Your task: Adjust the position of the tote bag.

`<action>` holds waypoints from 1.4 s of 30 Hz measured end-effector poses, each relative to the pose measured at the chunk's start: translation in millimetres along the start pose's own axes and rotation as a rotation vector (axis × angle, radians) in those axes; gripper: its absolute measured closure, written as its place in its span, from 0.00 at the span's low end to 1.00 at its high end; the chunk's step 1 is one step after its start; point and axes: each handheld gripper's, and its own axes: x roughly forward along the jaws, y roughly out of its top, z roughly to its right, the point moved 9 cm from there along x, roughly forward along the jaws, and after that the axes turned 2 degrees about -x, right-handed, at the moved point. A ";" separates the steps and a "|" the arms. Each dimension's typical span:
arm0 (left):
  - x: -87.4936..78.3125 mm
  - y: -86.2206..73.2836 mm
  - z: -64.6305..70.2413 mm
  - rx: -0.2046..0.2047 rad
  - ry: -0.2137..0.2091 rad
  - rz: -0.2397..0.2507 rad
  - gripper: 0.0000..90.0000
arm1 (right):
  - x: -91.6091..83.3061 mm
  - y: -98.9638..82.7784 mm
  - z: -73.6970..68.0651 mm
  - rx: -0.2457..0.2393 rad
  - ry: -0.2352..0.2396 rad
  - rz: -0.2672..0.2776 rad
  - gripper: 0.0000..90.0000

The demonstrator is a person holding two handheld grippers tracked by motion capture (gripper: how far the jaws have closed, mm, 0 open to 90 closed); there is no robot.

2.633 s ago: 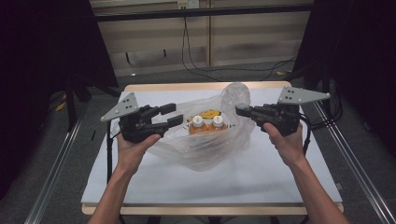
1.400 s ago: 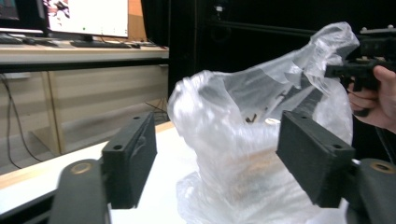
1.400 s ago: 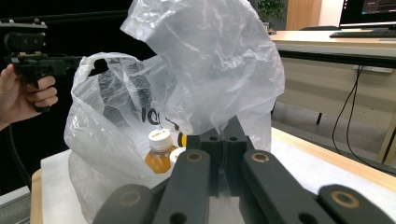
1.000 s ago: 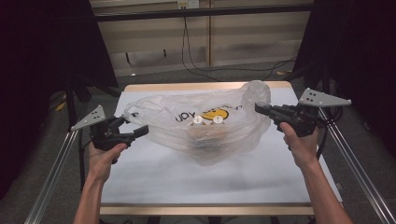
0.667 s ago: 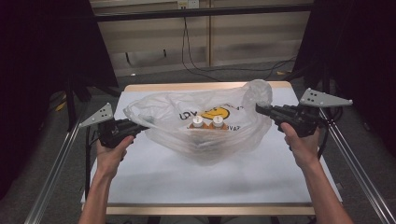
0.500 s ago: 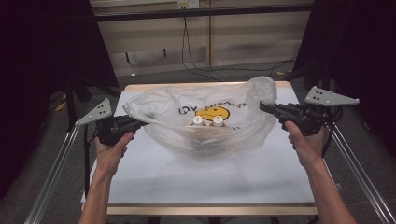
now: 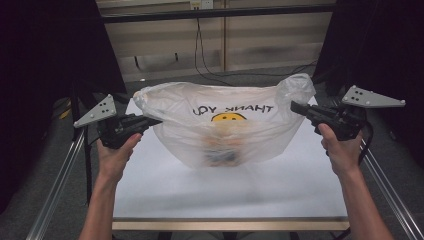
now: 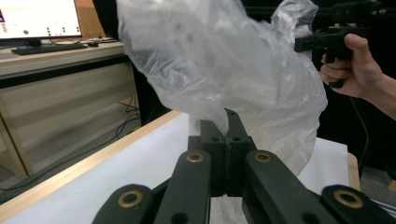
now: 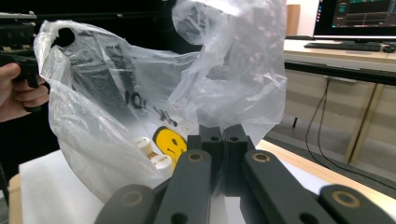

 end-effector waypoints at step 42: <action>23.5 -108.3 -18.9 0.044 0.074 -0.396 1.00 | 35.4 -82.1 13.0 0.072 0.052 -0.212 1.00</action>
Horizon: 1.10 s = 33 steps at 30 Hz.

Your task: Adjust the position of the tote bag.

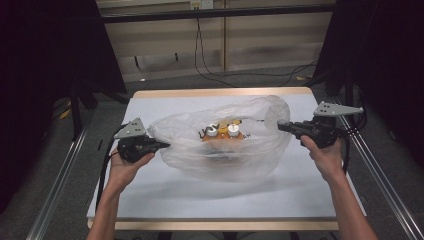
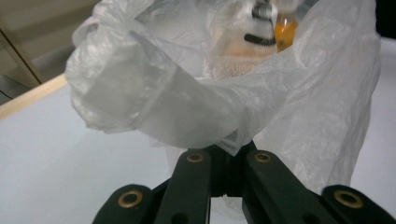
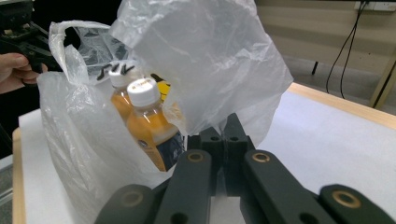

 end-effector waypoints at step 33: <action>29.3 -55.3 -17.4 -0.054 -0.015 -0.177 1.00 | 38.1 -72.5 10.2 -0.041 0.002 -0.319 1.00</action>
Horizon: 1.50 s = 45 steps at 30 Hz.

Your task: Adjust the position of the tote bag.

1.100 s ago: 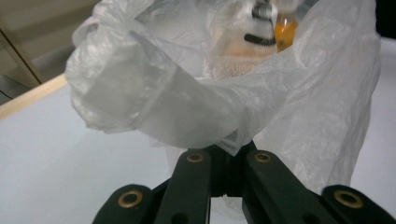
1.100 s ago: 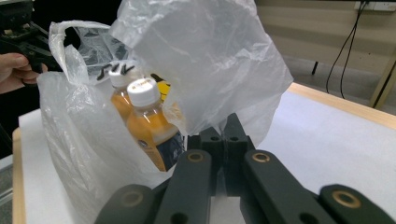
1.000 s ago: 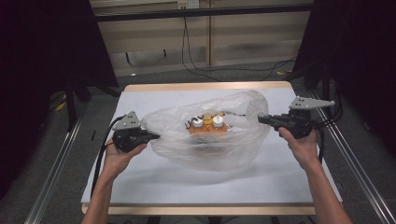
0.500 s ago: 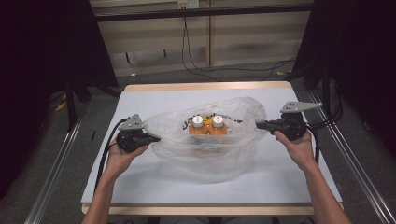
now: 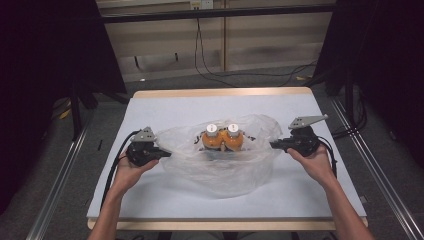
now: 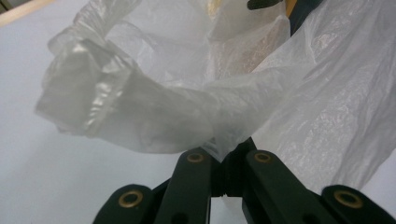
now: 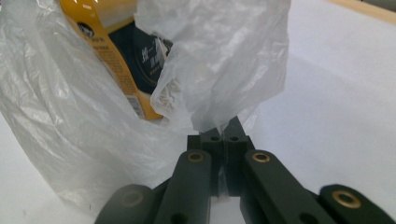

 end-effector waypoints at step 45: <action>33.8 -38.7 -7.8 -0.061 -0.037 -0.097 0.91 | 36.3 -60.4 21.1 0.049 -0.087 -0.141 0.90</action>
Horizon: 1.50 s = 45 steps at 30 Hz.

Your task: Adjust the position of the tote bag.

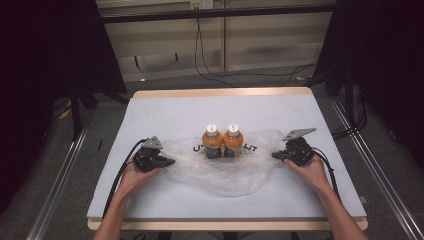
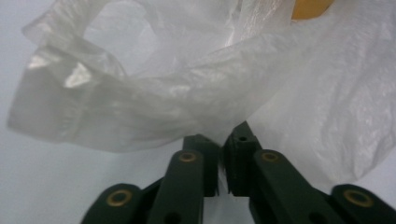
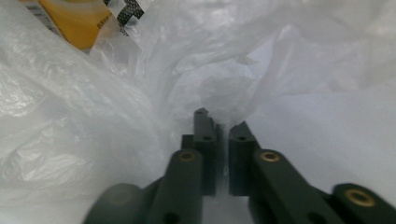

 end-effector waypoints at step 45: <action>-49.6 72.4 46.7 0.081 -0.106 0.270 0.92 | -54.8 72.5 -46.9 -0.110 0.133 0.238 0.85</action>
